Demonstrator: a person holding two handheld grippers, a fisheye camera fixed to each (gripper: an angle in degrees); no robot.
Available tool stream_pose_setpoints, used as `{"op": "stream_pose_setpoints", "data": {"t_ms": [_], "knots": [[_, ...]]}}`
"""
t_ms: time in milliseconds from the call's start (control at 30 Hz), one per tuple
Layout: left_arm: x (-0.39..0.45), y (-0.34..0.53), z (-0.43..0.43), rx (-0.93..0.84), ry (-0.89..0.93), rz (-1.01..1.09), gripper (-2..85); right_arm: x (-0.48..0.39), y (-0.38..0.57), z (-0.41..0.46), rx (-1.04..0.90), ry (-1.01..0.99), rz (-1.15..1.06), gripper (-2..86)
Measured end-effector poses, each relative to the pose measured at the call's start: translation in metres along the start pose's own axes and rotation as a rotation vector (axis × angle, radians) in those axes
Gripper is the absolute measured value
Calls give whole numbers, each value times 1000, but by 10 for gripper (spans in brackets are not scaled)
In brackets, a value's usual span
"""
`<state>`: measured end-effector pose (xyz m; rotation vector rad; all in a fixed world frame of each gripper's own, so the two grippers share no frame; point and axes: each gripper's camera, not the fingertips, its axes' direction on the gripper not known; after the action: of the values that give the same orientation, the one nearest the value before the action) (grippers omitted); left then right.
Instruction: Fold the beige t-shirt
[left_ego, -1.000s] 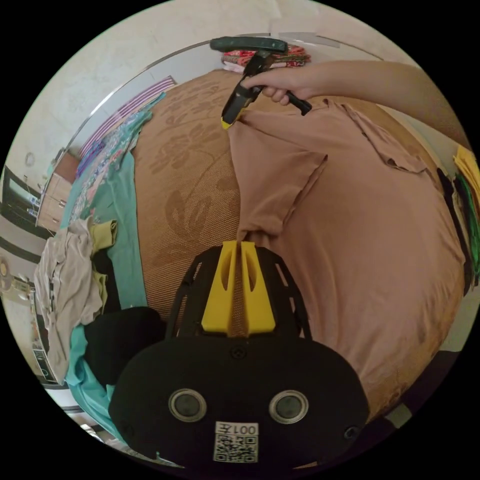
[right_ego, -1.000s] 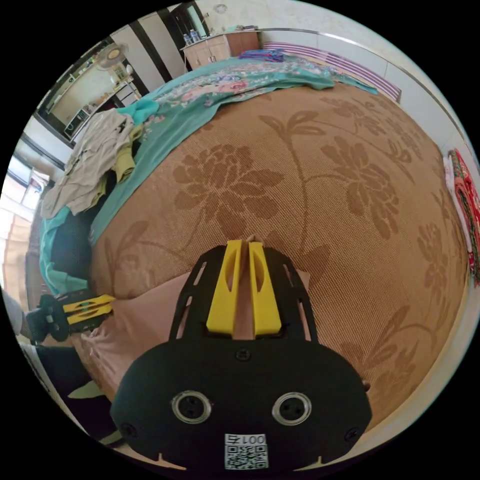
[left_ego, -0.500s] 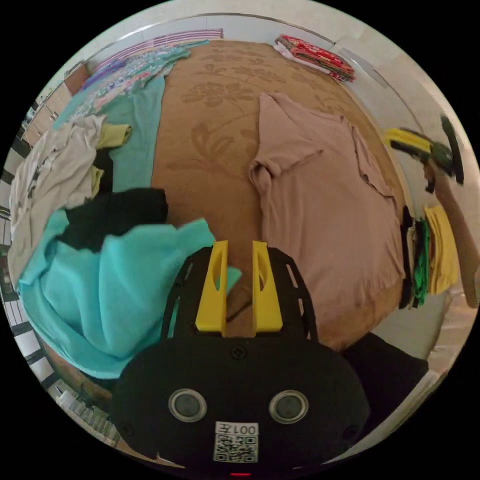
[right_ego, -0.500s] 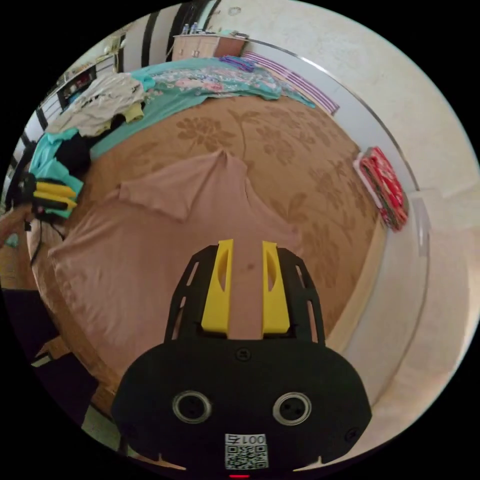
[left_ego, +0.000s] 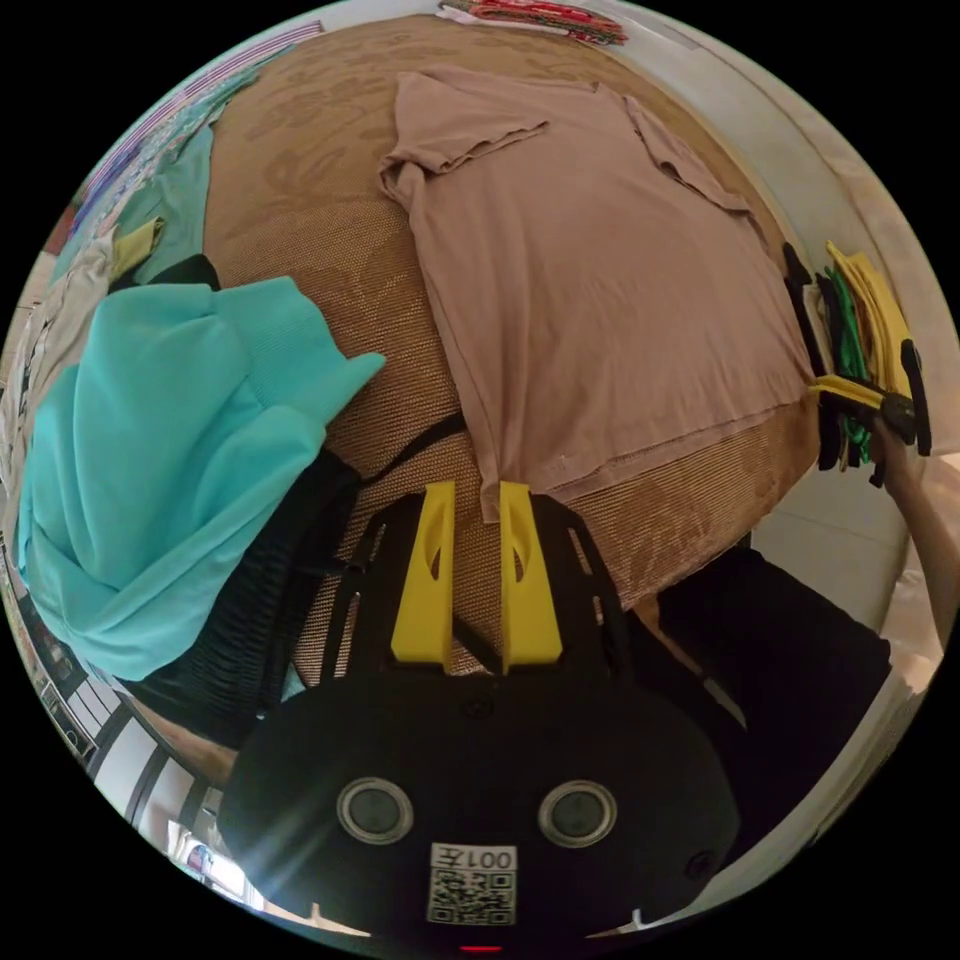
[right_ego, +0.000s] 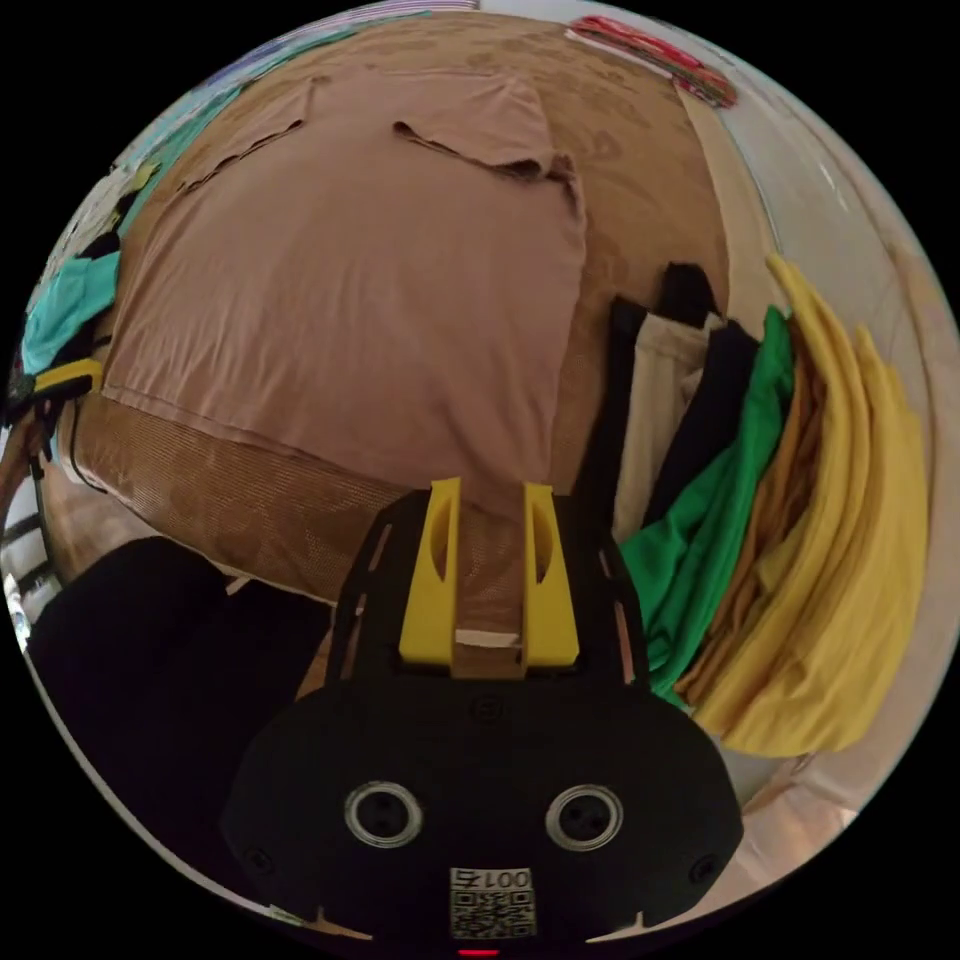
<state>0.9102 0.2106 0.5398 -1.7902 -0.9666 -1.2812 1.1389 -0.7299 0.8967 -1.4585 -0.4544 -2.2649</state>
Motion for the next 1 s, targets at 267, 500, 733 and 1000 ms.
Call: {"op": "stream_pose_setpoints", "data": {"t_ms": [267,500,733,1000], "knots": [[-23,-3,-2,-18,99,6,19,62,47,53,54,-155,110,85],[-31,-2,2,-54,79,2,-3,92,77,82,38,-179,58,28],[-55,33,-25,-47,168,-102,-8,111,122,73,-1,-121,-56,12],[-57,74,-71,-142,336,-113,-8,146,171,59,-155,-284,-172,9]]}}
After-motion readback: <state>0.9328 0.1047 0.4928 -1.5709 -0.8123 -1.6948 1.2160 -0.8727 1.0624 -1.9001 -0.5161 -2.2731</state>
